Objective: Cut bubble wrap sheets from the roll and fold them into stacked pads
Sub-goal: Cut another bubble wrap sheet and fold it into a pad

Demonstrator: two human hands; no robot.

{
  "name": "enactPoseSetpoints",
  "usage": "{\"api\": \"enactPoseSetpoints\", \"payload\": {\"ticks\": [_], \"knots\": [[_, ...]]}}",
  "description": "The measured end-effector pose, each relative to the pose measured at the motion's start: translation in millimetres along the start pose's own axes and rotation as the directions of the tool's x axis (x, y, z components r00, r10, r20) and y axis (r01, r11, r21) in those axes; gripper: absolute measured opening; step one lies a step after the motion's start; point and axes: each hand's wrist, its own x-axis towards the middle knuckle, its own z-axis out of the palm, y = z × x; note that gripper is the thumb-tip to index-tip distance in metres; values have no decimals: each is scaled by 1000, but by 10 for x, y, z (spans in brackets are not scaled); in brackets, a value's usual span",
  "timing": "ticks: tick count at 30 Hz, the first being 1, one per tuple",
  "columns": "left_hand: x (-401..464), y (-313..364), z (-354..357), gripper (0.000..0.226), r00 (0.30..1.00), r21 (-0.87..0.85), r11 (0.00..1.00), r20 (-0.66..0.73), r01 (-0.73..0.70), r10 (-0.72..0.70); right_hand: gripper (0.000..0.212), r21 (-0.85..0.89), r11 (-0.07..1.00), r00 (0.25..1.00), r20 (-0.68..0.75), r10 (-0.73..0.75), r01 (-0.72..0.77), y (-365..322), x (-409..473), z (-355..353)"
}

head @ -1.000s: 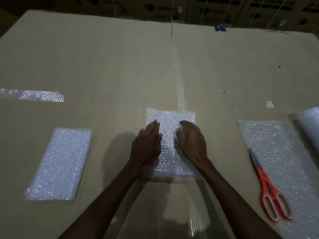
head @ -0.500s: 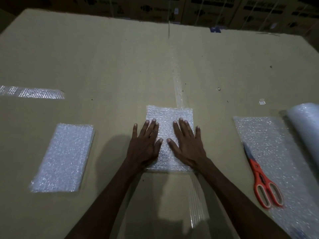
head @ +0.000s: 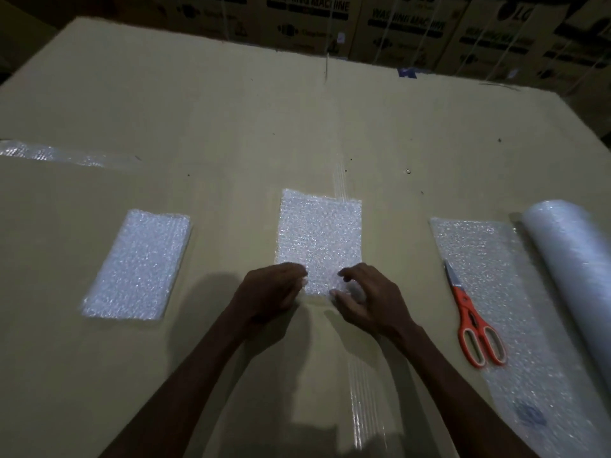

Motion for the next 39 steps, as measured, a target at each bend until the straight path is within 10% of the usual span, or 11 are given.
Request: {"api": "enactPoseSetpoints", "payload": {"ticks": [8,17,26,39], "knots": [[-128,67,76,37,997,66,996,37,-65,63,21,-83,996,988,150,-29,42,9,-66,59],[-318,309,117,34,972,-14,986,170,166,-161,38,53,996,984,159,-78,70,-14,-342,-278],[42,247,-271,14,905,-574,714,124,401,-408,25,501,796,940,163,298,-340,207,18,-434],[849,-200,-116,19,832,-217,811,11,543,-554,22,467,711,833,110,543,-525,615,791,-88]]}}
